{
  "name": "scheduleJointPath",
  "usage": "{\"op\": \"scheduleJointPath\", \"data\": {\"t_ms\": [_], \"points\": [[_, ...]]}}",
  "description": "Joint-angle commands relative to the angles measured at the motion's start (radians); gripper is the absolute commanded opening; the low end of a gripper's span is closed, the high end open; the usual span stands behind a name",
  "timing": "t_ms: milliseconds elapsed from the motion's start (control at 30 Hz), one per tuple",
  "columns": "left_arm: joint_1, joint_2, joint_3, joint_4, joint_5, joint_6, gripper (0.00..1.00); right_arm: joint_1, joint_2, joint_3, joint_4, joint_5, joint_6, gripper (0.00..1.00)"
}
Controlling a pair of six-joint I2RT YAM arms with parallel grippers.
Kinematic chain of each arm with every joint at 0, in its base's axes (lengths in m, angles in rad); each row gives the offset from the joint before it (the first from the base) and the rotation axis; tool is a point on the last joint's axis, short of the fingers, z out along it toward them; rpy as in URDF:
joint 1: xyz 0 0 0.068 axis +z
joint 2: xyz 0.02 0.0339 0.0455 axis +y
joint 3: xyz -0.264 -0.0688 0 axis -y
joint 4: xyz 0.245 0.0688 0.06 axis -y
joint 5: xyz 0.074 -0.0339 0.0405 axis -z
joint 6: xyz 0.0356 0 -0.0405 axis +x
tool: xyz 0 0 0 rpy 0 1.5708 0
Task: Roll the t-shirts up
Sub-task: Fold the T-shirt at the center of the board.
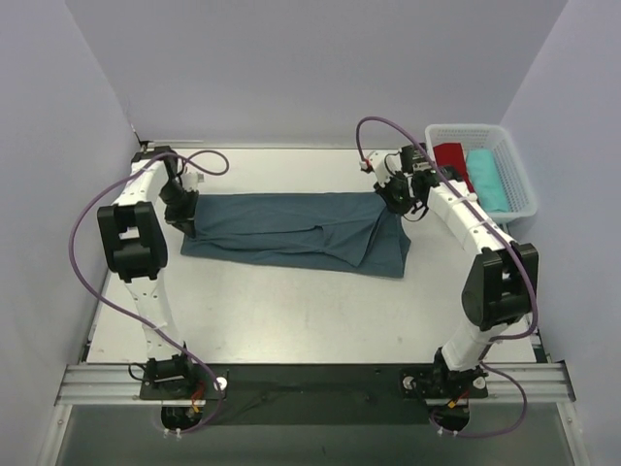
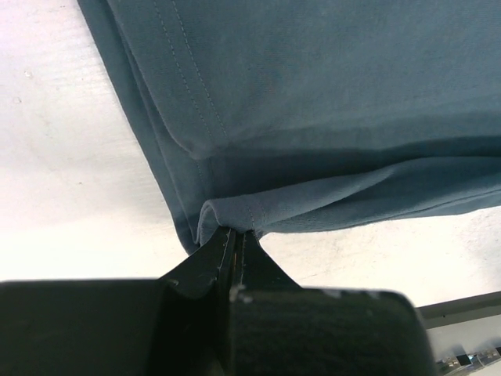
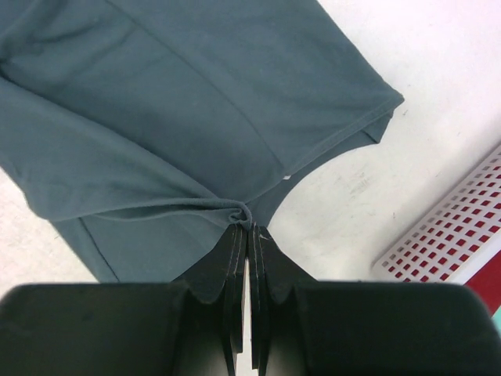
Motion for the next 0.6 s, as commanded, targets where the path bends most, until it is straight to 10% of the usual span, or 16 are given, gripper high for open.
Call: {"op": "scheduleJointPath", "data": {"t_ms": [0, 567], "points": [[0.016, -0.018, 0.034, -0.015, -0.030, -0.010, 0.00, -0.020, 0.051, 0.092, -0.001, 0.039, 0.021, 0.00], [0.007, 0.016, 0.086, -0.003, -0.089, -0.013, 0.00, -0.023, 0.293, 0.310, 0.007, 0.060, 0.030, 0.00]]}}
